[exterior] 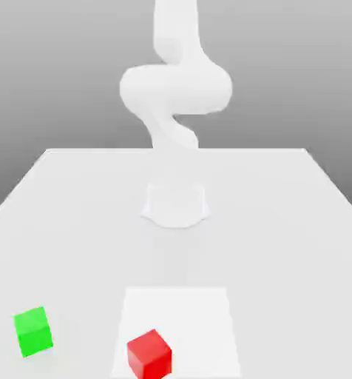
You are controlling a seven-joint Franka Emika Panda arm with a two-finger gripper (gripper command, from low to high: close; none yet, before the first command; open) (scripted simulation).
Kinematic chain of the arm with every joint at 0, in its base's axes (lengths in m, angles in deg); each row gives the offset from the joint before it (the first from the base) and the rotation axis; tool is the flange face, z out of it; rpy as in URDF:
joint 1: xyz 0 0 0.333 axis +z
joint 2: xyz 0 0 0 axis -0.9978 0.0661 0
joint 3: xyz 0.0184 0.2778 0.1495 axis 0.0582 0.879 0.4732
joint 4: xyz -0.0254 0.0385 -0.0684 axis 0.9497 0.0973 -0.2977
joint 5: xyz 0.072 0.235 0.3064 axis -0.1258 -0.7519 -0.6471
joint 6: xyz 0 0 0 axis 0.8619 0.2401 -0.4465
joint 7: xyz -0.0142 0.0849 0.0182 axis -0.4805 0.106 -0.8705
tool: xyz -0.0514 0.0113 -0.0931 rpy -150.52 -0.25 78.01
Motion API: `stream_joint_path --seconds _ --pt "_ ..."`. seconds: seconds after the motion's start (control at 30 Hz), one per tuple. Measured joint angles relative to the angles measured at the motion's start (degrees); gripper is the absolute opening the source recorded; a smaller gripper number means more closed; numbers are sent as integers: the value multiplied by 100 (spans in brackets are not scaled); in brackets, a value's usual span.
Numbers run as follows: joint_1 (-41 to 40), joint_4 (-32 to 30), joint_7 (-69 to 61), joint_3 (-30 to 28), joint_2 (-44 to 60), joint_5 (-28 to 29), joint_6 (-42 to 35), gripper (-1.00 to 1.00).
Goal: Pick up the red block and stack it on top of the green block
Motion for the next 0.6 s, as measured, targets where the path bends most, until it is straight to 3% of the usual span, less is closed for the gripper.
stream_joint_path --seconds 0.33,0.6 --pt "-909 -281 2142 697 2125 571 716 0" --pt "-1229 -504 3737 812 3783 894 1286 0"
